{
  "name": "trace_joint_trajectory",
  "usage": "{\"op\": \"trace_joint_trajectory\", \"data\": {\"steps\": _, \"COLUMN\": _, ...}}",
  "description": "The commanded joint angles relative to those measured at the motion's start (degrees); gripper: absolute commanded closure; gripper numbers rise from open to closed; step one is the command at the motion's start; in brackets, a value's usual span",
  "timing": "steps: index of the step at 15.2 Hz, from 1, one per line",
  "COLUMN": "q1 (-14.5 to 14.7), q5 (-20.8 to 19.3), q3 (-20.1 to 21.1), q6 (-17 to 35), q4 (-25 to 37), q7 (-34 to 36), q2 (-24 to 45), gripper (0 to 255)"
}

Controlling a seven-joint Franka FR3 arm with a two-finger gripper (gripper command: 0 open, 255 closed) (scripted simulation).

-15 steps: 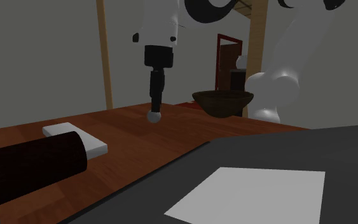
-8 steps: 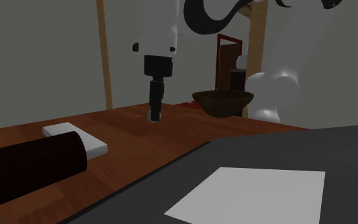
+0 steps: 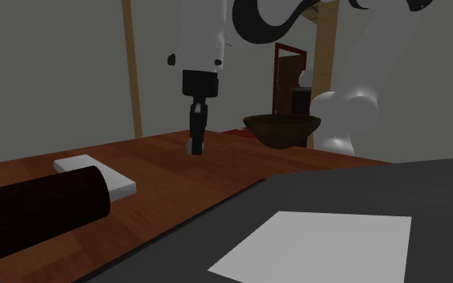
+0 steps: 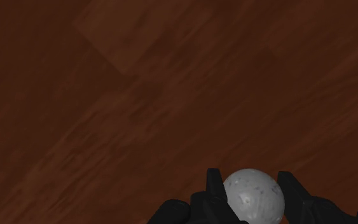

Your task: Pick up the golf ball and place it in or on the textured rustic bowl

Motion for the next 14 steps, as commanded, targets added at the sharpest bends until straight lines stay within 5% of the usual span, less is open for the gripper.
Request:
{"op": "trace_joint_trajectory", "data": {"steps": 1, "q1": 0.0, "q5": 0.0, "q3": 0.0, "q6": 0.0, "q4": 0.0, "q7": 0.0, "q2": 0.0, "gripper": 255}}
{"op": "trace_joint_trajectory", "data": {"steps": 7, "q1": 0.0, "q5": 0.0, "q3": 0.0, "q6": 0.0, "q4": 0.0, "q7": 0.0, "q2": 0.0, "gripper": 255}}
{"op": "trace_joint_trajectory", "data": {"steps": 14, "q1": 0.0, "q5": -0.2, "q3": -1.1, "q6": -5.9, "q4": 4.0, "q7": -0.4, "q2": -2.0, "gripper": 255}}
